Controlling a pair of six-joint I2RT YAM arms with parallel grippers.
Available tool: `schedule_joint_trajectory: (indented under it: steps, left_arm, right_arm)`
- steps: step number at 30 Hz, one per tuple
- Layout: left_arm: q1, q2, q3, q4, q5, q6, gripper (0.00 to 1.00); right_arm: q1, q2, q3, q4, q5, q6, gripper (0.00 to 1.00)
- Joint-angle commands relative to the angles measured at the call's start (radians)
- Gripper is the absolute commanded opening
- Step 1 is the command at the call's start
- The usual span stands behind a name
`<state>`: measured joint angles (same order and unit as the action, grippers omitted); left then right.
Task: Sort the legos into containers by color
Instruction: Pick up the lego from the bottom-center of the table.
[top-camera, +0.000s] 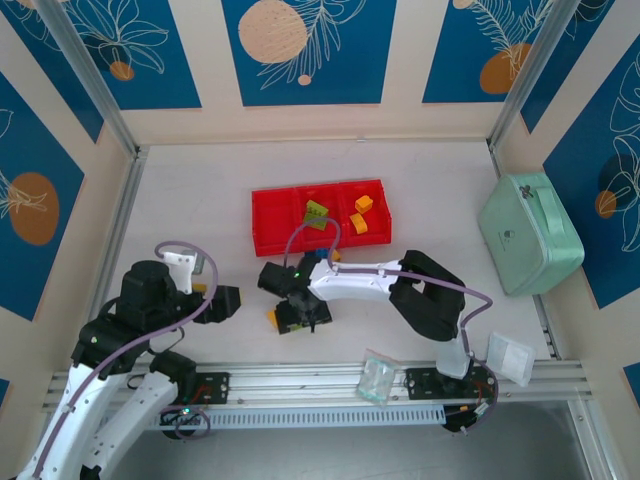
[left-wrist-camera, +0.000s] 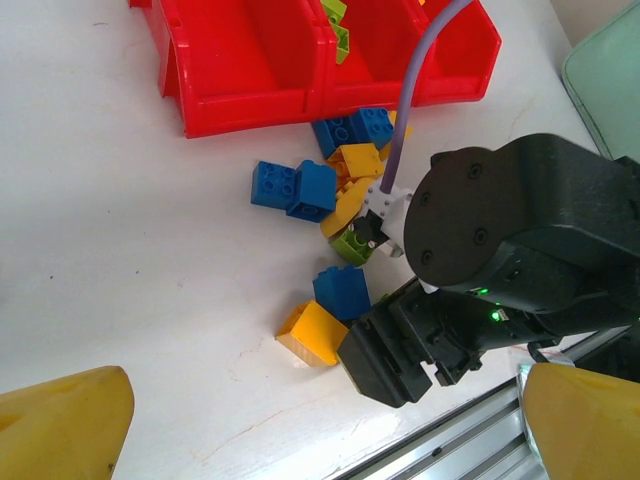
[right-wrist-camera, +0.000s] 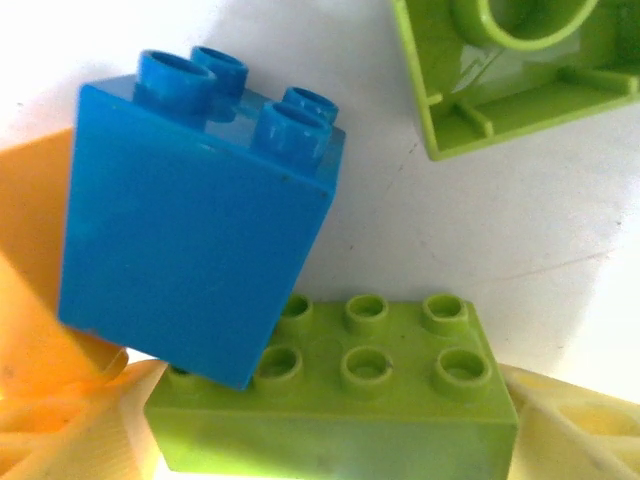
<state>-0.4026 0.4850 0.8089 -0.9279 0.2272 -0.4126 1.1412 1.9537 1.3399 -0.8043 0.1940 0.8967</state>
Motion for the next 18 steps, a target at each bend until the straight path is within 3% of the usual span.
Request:
schedule_joint_trajectory:
  steps: [1, 18]
  left_arm:
    - [-0.01, -0.02, -0.008, 0.008, -0.013, -0.003, 0.99]
    - [-0.01, -0.018, -0.019, 0.023, -0.026, -0.012, 0.99]
  right_arm:
    - [-0.004, 0.028, 0.009, -0.024, 0.014, -0.002, 0.73]
    - [-0.008, 0.042, 0.01, -0.044, 0.072, -0.046, 0.69]
